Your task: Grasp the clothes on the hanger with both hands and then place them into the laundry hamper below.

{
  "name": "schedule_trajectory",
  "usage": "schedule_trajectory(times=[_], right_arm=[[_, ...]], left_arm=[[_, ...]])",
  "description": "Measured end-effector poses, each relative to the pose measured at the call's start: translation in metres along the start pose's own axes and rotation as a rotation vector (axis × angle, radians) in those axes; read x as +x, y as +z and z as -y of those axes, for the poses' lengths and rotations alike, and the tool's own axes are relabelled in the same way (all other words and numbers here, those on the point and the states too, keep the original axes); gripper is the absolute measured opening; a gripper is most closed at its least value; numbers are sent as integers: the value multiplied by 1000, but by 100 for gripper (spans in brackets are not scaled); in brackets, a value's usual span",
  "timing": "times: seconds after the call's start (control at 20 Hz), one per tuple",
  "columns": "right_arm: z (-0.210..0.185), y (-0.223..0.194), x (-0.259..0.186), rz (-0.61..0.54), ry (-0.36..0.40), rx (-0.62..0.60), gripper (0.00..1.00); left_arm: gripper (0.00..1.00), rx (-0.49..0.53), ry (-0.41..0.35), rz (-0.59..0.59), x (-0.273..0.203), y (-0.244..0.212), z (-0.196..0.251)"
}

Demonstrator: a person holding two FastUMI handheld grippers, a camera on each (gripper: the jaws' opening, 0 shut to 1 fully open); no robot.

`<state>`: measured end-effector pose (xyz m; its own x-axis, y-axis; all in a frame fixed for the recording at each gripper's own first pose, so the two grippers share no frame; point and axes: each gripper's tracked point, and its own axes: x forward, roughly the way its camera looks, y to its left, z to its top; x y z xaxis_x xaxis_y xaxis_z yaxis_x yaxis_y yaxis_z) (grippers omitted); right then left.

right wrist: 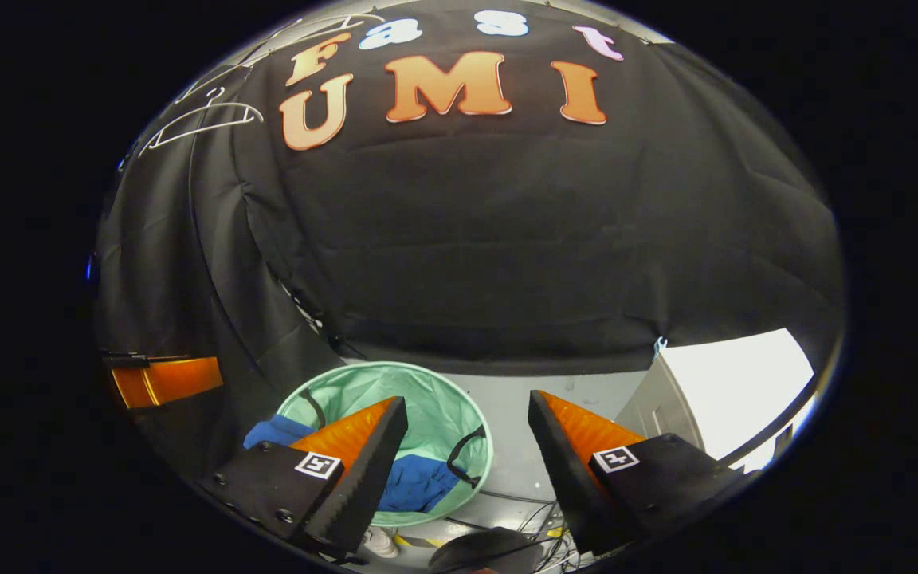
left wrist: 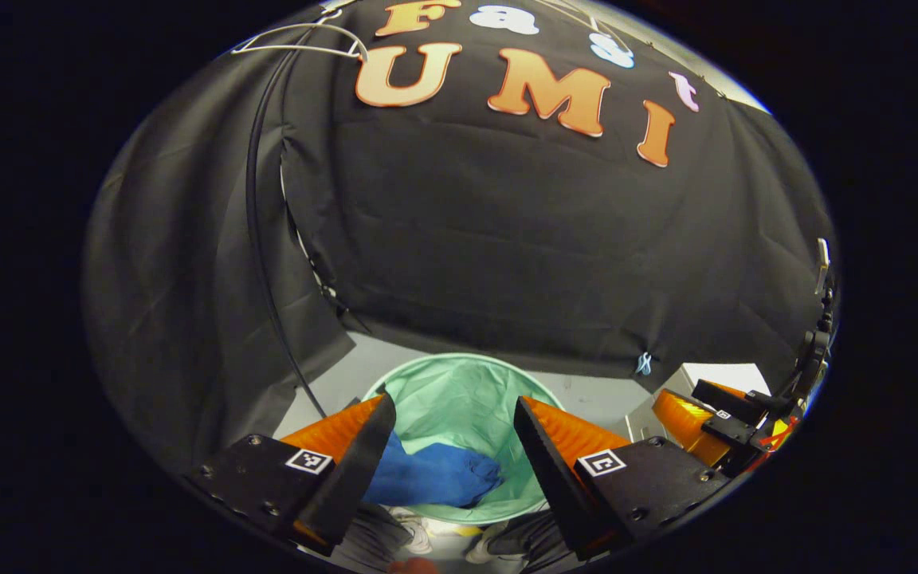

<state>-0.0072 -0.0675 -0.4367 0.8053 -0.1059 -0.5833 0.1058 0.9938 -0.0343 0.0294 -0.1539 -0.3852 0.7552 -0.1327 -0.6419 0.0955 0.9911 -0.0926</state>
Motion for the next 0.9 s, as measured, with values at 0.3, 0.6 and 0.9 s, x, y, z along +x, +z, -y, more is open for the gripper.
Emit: schedule_trajectory(times=[0.3, 0.6, 0.9], right_arm=[[24, 110, -65, 195, -7, -37, 99], [40, 190, -134, 306, -17, -61, 100], [38, 220, -161, 358, -13, -51, 99]], left_arm=[[97, 28, 55, 231, -56, 112, -25], [95, 19, 45, 427, -137, 205, -42], [94, -34, 7, 544, -198, 254, -66]])
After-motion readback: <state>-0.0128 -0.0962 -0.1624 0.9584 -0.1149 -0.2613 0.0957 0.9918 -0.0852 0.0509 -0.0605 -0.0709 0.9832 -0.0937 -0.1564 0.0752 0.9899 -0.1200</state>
